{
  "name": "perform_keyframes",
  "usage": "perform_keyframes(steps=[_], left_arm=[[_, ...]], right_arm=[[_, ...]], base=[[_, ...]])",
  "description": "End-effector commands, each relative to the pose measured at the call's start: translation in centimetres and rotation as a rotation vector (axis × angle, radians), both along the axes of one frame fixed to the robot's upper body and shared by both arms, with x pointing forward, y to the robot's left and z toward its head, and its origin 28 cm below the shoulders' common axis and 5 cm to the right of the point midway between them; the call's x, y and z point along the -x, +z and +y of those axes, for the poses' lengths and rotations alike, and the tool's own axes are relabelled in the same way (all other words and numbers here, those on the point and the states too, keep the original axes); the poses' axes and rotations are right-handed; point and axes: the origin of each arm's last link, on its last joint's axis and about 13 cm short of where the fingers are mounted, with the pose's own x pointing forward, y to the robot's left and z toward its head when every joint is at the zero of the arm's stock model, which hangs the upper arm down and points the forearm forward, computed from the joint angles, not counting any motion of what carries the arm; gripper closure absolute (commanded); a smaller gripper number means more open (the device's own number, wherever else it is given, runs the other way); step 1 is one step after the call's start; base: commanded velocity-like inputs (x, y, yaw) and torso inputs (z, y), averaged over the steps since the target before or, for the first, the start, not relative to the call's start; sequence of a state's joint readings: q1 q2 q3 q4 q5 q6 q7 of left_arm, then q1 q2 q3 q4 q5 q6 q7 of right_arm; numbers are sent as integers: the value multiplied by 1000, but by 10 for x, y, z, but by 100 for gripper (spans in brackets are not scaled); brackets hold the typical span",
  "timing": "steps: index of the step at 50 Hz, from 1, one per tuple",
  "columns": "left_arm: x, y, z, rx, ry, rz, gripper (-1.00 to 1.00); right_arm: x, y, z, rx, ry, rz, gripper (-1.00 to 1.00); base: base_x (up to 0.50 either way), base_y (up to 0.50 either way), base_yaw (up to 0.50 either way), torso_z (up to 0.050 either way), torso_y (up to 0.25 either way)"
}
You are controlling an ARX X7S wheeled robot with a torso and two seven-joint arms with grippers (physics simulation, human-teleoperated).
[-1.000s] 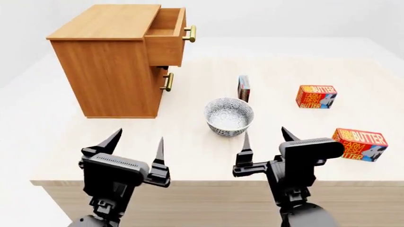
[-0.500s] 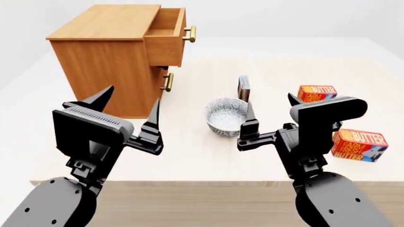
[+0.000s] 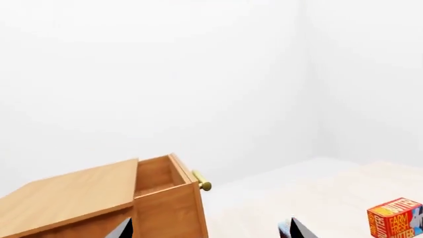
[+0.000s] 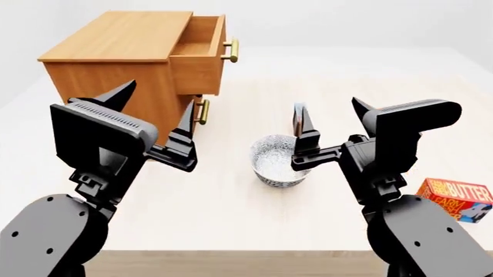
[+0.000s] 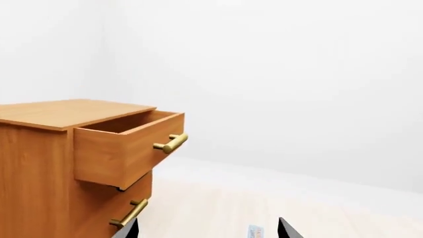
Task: Put the chocolate pudding in the top drawer of the cabinet and close it.
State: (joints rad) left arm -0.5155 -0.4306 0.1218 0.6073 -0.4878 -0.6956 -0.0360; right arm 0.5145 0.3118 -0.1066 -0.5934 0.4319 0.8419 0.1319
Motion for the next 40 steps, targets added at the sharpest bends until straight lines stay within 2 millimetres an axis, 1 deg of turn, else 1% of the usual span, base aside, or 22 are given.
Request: perform_keyframes(steps=[1, 26, 40], left_arm=[[-2, 4, 0, 1, -16, -1, -100], [1, 11, 1, 15, -30, -1, -100], [4, 12, 1, 9, -38, -6, -100]], right_arm=[[3, 2, -5, -3, 7, -3, -100], [3, 1, -5, -4, 14, -6, -100], [4, 4, -5, -1, 5, -21, -100]], base=[[312, 0, 0, 0, 0], [312, 0, 0, 0, 0], [313, 0, 0, 0, 1]])
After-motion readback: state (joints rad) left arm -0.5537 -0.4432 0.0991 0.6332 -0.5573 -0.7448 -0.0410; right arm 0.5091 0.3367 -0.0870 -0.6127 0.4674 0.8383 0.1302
